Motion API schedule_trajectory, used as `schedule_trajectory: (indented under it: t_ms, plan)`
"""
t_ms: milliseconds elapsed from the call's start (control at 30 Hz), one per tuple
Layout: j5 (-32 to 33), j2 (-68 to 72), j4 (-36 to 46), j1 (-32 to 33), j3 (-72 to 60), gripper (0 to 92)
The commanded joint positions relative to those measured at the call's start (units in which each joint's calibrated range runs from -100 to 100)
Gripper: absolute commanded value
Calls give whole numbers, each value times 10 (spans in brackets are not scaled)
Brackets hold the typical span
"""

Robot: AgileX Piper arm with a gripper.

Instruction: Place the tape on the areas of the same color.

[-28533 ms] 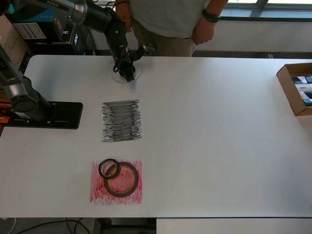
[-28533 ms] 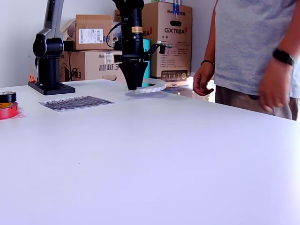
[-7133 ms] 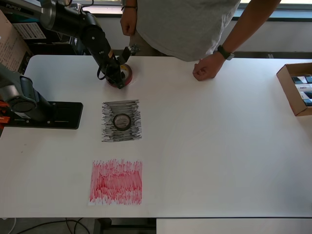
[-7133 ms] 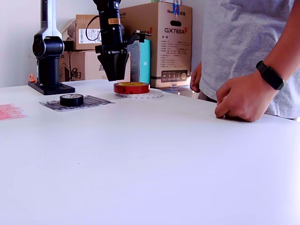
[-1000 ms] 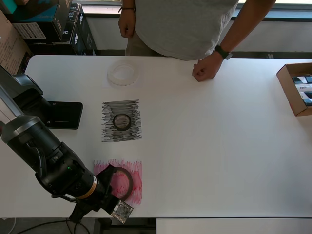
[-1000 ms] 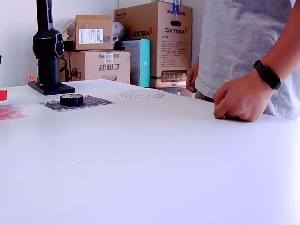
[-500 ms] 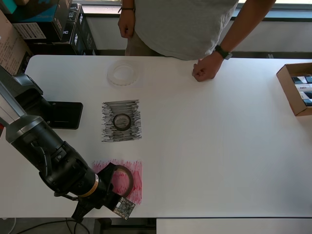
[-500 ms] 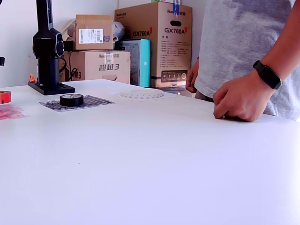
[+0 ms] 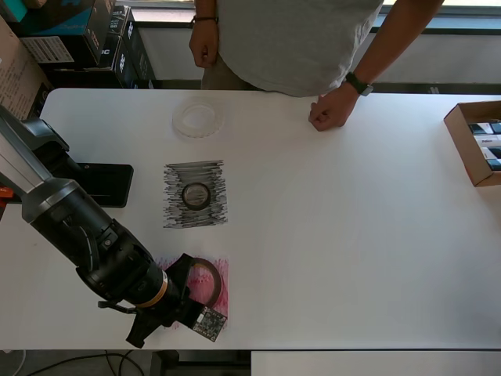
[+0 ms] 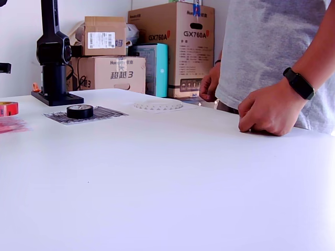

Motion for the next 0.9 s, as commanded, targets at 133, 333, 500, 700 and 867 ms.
schedule_trajectory:
  t_ms: [133, 333, 500, 700, 867]
  plan:
    - [-7, 18, 1, -7, 3, 0]
    - [-7, 18, 1, -8, 3, 0]
    - [-8, 18, 1, -8, 3, 6]
    - [-9, 18, 1, -8, 3, 229]
    - [-9, 17, 1, -8, 0, 487]
